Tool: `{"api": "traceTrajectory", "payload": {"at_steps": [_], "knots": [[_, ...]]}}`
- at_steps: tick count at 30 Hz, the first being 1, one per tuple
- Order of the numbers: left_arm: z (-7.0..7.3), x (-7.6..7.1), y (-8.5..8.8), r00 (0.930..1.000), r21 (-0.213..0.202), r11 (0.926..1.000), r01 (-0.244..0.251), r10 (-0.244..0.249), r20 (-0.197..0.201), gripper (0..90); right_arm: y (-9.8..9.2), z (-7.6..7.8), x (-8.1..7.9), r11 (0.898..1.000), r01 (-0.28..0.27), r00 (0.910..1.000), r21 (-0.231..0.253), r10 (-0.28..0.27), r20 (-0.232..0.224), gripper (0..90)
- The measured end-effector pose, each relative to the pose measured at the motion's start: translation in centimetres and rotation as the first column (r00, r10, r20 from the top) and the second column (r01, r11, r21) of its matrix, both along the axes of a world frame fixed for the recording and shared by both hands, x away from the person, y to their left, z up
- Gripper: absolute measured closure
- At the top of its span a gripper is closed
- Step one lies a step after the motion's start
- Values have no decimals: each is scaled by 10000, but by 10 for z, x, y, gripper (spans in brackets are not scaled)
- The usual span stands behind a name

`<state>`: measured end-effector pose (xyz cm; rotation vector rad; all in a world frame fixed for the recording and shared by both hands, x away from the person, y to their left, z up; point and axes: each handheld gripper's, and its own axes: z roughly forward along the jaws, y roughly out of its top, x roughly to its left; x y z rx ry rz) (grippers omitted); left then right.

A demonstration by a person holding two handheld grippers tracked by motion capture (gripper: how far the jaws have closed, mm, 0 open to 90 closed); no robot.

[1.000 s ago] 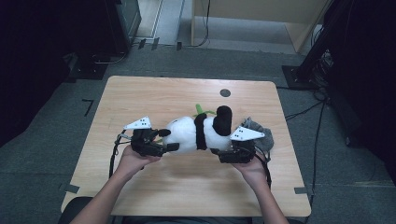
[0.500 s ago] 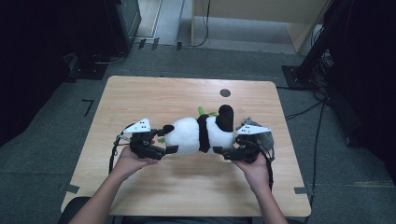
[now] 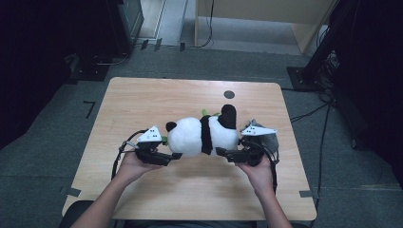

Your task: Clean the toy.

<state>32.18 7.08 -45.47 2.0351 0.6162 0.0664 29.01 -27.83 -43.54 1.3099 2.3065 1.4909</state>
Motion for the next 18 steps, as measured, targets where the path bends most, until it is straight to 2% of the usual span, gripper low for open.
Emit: {"api": "traceTrajectory", "payload": {"at_steps": [2,5,6,7,10,12,15,18], "knots": [[1,3,5,9986,-472,9986,-229,206,-477,399,0,1,0,10000,-29,10000,73,28,79,184],[2,8,12,9924,-1121,9924,-512,379,-1172,422,-1,2,1,9992,-356,9991,161,353,215,181],[2,8,12,9924,-1121,9924,-512,379,-1172,424,-1,2,1,9989,-457,9986,135,453,274,182],[2,9,15,9894,-1314,9892,-643,461,-1375,426,-1,2,0,9982,-589,9975,71,585,388,182],[3,8,17,9899,-1309,9890,-684,509,-1322,425,3,2,-2,9962,-752,9953,-439,777,584,182],[3,8,18,9868,-1302,9893,-662,456,-1552,421,6,2,-3,9951,-685,9951,-707,732,666,180],[2,8,20,9831,-1441,9866,-759,499,-1762,415,7,4,-4,9970,-464,9967,-620,503,630,178],[0,7,20,9866,-1324,9884,-744,536,-1543,402,6,6,-6,9951,-540,9941,-829,615,897,207]]}}
